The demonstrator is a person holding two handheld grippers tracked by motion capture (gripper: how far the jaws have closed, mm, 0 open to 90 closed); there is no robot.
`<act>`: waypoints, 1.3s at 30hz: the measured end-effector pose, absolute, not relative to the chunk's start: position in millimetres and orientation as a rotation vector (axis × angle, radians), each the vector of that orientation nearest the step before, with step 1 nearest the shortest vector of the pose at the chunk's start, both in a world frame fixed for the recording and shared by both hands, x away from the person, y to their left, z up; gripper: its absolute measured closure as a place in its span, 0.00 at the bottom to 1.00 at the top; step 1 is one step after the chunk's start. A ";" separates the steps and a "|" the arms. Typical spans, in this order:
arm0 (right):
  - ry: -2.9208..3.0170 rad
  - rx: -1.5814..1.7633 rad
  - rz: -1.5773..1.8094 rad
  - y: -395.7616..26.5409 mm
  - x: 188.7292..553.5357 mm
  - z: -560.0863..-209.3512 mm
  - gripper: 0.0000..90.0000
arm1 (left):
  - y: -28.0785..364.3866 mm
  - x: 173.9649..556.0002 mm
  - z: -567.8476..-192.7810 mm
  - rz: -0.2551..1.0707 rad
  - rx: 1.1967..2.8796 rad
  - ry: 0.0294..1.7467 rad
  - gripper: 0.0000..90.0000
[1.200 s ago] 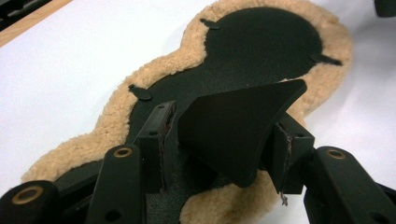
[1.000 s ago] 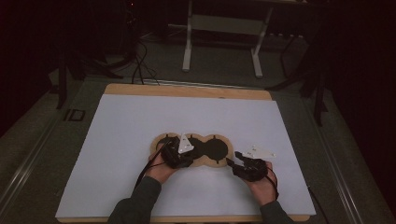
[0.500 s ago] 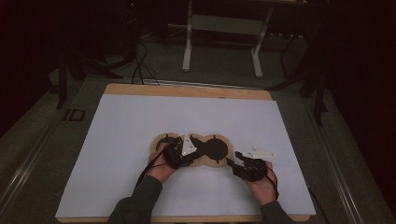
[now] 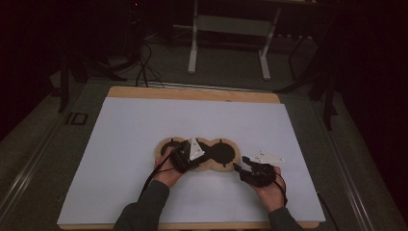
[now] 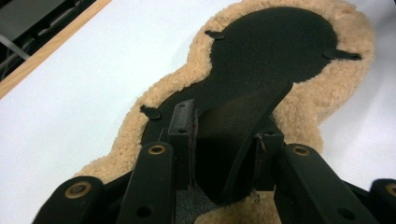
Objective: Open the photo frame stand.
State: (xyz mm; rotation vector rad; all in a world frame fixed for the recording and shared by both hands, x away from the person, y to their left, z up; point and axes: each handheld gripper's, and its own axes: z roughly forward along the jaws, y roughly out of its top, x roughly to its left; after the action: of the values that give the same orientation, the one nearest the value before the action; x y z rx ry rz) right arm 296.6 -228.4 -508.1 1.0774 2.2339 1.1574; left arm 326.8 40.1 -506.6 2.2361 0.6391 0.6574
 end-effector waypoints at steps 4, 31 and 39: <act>2.236 1.082 1.159 -228.9 296.9 -508.1 0.57 | 41.8 327.8 -506.1 0.641 2.221 0.651 0.77; 2.241 1.213 1.249 -229.4 318.5 -486.9 0.46 | 62.5 325.9 -506.4 0.582 2.044 0.689 0.78; 2.224 1.272 1.264 -225.4 331.7 -477.2 0.38 | 70.2 324.8 -505.1 0.561 1.987 0.700 0.78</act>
State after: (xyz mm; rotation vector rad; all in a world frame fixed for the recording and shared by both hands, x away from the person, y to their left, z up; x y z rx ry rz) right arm 331.7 -225.4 -477.2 1.2716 2.2242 1.2638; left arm 324.8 70.2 -505.1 1.9873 0.7004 0.5610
